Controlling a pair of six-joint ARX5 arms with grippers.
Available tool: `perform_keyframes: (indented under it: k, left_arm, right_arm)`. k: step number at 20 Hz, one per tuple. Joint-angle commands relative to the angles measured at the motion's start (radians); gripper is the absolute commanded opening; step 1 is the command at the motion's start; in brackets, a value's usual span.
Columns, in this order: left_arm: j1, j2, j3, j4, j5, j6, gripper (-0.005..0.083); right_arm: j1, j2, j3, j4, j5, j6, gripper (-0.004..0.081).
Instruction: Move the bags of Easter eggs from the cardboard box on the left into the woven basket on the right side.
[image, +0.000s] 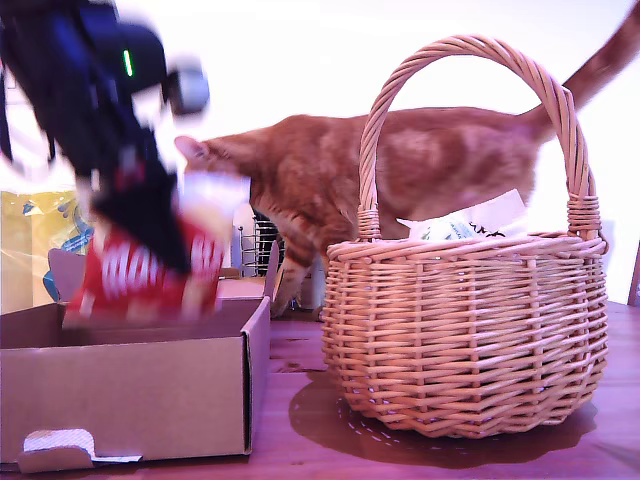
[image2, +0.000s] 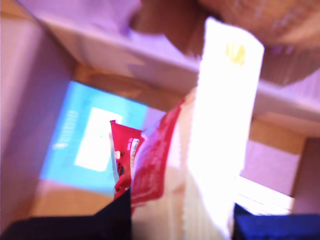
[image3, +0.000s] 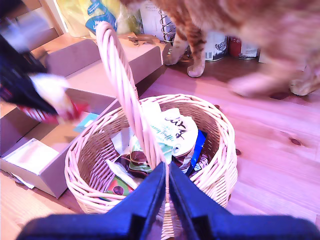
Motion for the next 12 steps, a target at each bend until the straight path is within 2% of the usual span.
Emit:
perform_keyframes:
  k: [1, 3, 6, 9, 12]
  left_arm:
    - [-0.023, -0.05, 0.011, -0.007, 0.007, -0.05, 0.0049]
    - [-0.057, -0.113, 0.011, -0.023, 0.004, -0.108, 0.005]
    - [-0.148, -0.161, 0.011, -0.009, 0.003, -0.137, 0.005]
    - [-0.266, -0.145, 0.007, 0.13, 0.0, -0.141, 0.0049]
    - [-0.354, -0.077, 0.007, 0.276, -0.065, -0.135, 0.0049]
  right_arm:
    - [0.005, -0.003, 0.013, 0.009, -0.003, 0.003, -0.0012]
    - [0.005, -0.003, 0.013, 0.01, -0.003, 0.003, -0.0012]
    - [0.005, -0.003, 0.013, 0.01, -0.002, 0.003, -0.0012]
    - [0.005, -0.003, 0.013, 0.011, -0.002, 0.003, -0.0012]
    - [0.005, -0.003, 0.013, 0.013, -0.002, 0.003, -0.0012]
